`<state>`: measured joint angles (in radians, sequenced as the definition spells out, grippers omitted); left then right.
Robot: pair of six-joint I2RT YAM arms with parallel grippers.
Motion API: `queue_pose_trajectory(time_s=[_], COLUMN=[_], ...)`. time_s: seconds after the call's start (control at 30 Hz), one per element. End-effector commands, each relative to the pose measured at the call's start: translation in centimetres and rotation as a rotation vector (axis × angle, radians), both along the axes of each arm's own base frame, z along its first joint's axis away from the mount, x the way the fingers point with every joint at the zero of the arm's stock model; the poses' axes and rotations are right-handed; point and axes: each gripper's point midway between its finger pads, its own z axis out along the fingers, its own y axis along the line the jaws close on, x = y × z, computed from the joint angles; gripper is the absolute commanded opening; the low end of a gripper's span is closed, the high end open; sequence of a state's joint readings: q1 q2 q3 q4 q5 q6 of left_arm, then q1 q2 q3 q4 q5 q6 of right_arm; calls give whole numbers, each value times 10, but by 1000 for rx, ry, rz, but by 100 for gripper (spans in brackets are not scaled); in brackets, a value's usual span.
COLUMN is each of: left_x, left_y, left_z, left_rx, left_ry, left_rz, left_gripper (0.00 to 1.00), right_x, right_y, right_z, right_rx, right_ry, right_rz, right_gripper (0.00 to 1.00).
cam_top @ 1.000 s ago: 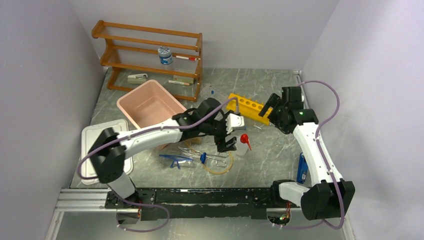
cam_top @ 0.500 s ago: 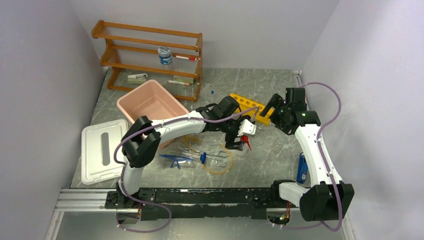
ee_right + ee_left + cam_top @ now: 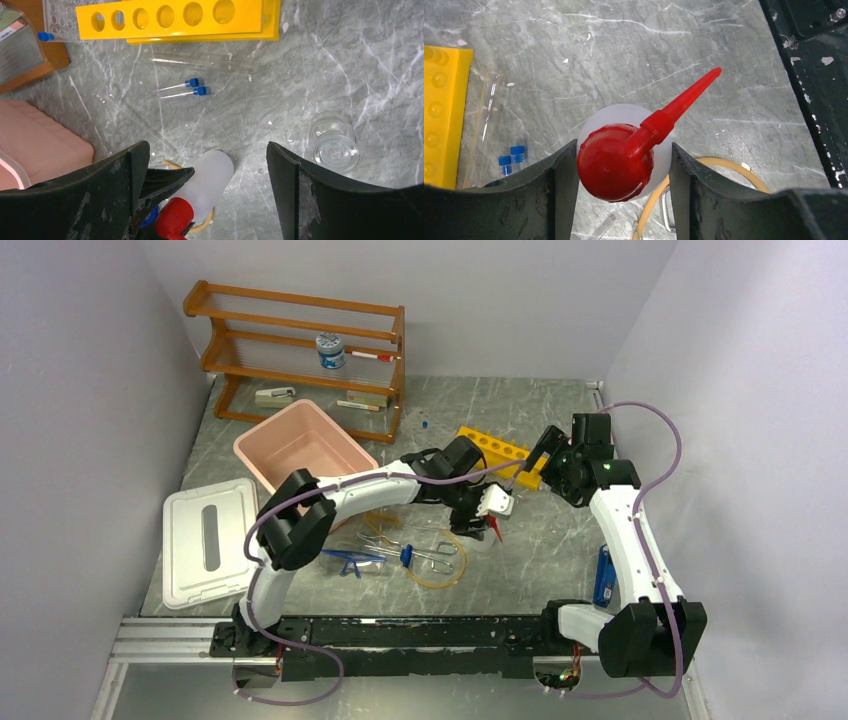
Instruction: Organize the chemistry lab equipment
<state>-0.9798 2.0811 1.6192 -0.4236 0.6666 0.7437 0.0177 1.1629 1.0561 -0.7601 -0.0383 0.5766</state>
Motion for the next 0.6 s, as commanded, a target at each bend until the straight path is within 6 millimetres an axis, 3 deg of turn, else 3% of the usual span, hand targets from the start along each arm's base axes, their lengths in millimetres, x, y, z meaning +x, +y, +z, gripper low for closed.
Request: queue_pose_trajectory(time_s=[0.0, 0.13, 0.3, 0.43, 0.57], left_x=[-2, 7, 57, 100, 156], left_y=[-6, -2, 27, 74, 152], left_z=[36, 72, 136, 197, 236], left_rx=[-99, -153, -279, -402, -471], left_ry=[-20, -28, 31, 36, 2], left_rz=[-1, 99, 450, 732, 1100], left_gripper=[27, 28, 27, 25, 25], right_x=[10, 12, 10, 8, 8], right_y=[-2, 1, 3, 5, 7], right_z=[14, 18, 19, 18, 16], right_rx=[-1, 12, 22, 33, 46], right_ry=[-53, -65, -72, -74, -75], right_rz=[13, 21, 25, 27, 30], right_gripper=[90, 90, 89, 89, 89])
